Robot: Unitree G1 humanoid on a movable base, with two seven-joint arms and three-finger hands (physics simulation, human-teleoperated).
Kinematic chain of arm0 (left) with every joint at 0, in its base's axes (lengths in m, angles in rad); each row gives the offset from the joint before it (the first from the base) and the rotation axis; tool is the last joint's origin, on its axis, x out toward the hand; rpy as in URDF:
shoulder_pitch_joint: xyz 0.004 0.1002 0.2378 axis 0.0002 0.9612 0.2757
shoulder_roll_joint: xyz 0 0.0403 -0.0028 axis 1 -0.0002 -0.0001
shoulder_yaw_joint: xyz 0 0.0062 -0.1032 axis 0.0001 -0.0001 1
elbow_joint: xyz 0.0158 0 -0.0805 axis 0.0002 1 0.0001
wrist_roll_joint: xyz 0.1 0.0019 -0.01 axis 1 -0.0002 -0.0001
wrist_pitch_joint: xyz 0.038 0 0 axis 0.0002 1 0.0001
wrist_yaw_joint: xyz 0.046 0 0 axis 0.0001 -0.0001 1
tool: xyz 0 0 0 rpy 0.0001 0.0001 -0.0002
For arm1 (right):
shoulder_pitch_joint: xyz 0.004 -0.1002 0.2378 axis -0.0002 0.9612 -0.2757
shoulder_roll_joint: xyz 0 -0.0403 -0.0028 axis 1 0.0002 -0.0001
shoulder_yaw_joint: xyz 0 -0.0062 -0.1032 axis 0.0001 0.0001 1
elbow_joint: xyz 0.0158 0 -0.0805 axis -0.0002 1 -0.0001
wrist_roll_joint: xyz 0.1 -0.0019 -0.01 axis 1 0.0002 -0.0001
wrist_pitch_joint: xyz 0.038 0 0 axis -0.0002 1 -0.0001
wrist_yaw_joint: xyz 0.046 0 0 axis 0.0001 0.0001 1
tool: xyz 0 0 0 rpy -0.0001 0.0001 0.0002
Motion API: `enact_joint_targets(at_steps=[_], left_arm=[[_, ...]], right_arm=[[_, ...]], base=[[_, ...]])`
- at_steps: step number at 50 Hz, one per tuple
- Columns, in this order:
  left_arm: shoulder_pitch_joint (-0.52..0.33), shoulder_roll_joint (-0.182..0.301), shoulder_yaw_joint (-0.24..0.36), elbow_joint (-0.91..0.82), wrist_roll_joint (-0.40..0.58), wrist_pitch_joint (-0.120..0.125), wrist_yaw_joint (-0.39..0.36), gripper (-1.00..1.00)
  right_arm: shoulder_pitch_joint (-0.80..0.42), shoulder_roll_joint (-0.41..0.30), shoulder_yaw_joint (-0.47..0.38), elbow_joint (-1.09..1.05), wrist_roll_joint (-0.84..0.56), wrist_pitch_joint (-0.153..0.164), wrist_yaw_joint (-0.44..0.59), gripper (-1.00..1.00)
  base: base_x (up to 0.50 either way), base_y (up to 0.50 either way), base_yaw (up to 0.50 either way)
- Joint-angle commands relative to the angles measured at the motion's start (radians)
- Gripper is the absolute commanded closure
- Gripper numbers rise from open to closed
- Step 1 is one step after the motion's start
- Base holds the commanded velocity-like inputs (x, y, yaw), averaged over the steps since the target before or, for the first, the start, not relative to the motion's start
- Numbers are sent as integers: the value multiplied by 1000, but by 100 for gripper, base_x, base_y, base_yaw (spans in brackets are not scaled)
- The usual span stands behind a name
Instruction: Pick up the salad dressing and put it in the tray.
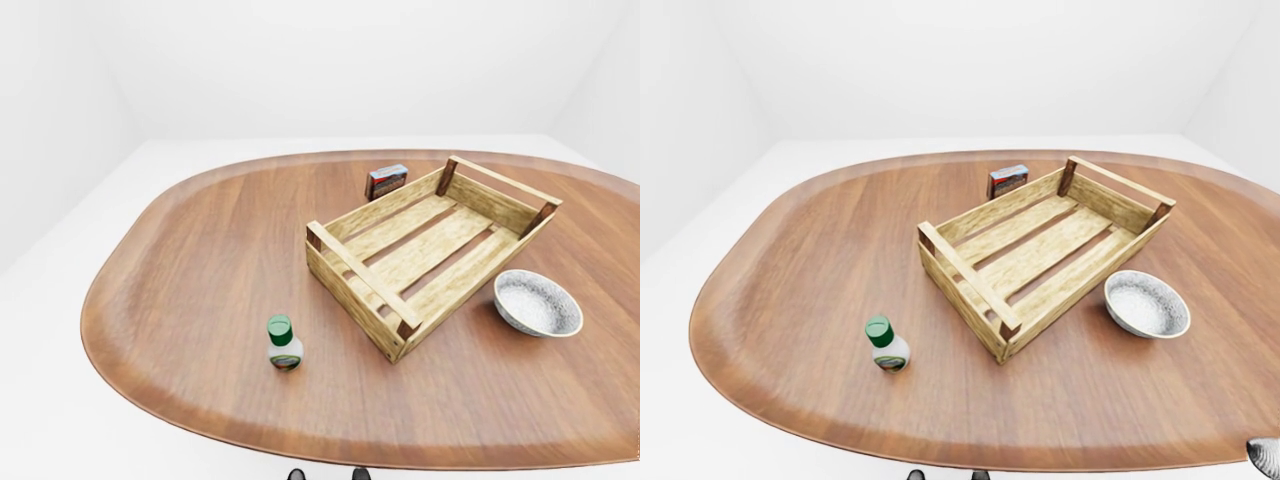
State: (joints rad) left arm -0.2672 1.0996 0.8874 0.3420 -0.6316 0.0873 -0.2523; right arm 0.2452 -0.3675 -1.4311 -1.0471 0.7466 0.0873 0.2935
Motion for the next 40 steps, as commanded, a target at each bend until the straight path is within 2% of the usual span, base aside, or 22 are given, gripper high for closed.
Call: enact_joint_targets(at_steps=[1,4,10,24,36,40], left_arm=[[6,-1,13,-22,-1,0,-1,-100],[7,-2,18,-31,-5,0,-2,-100],[3,-7,8,-29,3,0,-4,-100],[6,-19,7,-34,11,0,-11,-100],[6,-23,11,-45,16,0,-10,-100],[0,-26,0,-50,16,0,-5,-100]], right_arm=[[24,-8,-30,0,-5,0,27,-100],[18,-14,-55,0,12,0,31,-100],[23,-12,-19,0,33,0,-2,-100],[39,-3,-22,0,56,0,-4,-100],[46,11,20,0,-1,0,13,-100],[20,8,80,0,-124,0,-9,-100]], base=[[50,0,0],[50,0,0],[50,-6,0],[49,-13,0],[48,-20,0],[28,-12,0]])
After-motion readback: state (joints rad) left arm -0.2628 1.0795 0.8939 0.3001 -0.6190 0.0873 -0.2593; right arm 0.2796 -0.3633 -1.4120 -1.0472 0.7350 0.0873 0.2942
